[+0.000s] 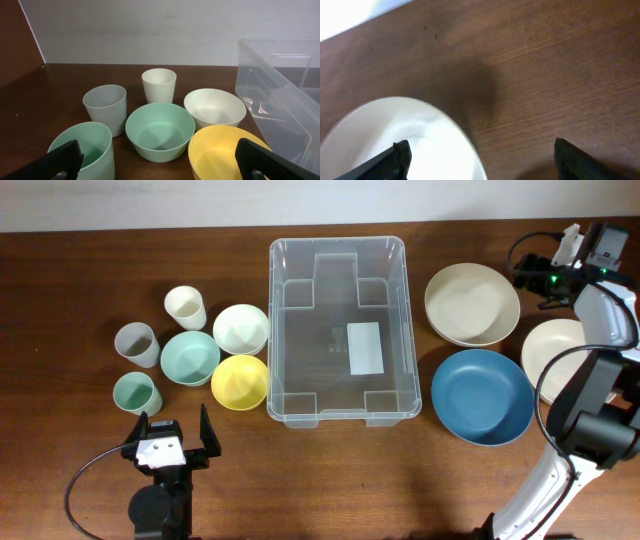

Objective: Pack container
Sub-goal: 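Lift the cream bowl and carry it left over the container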

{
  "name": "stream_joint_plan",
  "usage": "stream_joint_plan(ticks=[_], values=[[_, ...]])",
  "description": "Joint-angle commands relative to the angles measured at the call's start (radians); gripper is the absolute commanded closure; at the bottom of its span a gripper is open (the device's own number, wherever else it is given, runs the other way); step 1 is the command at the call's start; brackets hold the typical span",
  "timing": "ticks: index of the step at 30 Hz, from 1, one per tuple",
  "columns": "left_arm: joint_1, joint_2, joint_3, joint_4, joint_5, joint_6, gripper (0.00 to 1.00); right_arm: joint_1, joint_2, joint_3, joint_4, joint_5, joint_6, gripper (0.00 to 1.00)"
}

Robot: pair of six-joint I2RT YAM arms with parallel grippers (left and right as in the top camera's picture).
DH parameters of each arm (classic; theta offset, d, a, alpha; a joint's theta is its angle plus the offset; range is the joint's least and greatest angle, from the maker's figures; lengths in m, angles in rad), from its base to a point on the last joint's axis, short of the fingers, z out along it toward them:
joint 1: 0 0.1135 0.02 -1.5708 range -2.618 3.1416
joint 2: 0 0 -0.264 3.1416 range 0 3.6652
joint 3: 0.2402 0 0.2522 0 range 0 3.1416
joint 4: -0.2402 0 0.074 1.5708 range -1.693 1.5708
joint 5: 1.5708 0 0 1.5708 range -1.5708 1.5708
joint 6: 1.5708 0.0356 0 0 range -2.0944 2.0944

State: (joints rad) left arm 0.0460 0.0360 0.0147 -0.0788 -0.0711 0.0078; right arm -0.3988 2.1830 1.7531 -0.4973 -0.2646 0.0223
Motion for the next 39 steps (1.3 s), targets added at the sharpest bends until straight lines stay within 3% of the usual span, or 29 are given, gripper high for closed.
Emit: stream_joint_plan(ticks=[1, 7, 11, 14, 15, 17, 26, 31, 39], values=[[-0.004, -0.007, -0.006, 0.002, 0.003, 0.015, 0.00, 0.003, 0.098, 0.014, 0.004, -0.014, -0.011, 0.13], [-0.004, -0.007, -0.006, 0.002, 0.003, 0.015, 0.00, 0.028, 0.179, 0.014, 0.008, -0.016, -0.045, 0.21], [-0.004, -0.007, -0.005, 0.002, 0.003, 0.015, 0.00, 0.042, 0.179, 0.014, 0.018, -0.013, -0.044, 0.50], [-0.004, -0.007, -0.006, 0.002, 0.003, 0.015, 0.00, 0.039, 0.179, 0.014, 0.017, -0.013, -0.044, 0.64], [-0.004, -0.007, -0.005, 0.002, 0.003, 0.015, 0.00, 0.038, 0.179, 0.014, 0.017, -0.013, -0.044, 0.83], [-0.004, -0.007, -0.005, 0.002, 0.003, 0.015, 0.00, 0.038, 0.179, 0.014, 0.016, -0.013, -0.044, 0.96], [-0.004, -0.007, -0.006, 0.002, 0.003, 0.015, 0.00, 0.037, 0.177, 0.045, 0.003, -0.031, -0.040, 0.96], [-0.004, -0.007, -0.005, 0.002, 0.003, 0.015, 0.00, 0.002, 0.152, 0.112, -0.022, -0.272, 0.016, 0.96], [-0.004, -0.007, -0.005, 0.002, 0.003, 0.015, 0.00, -0.046, 0.056, 0.199, -0.077, -0.326, 0.043, 0.96]])
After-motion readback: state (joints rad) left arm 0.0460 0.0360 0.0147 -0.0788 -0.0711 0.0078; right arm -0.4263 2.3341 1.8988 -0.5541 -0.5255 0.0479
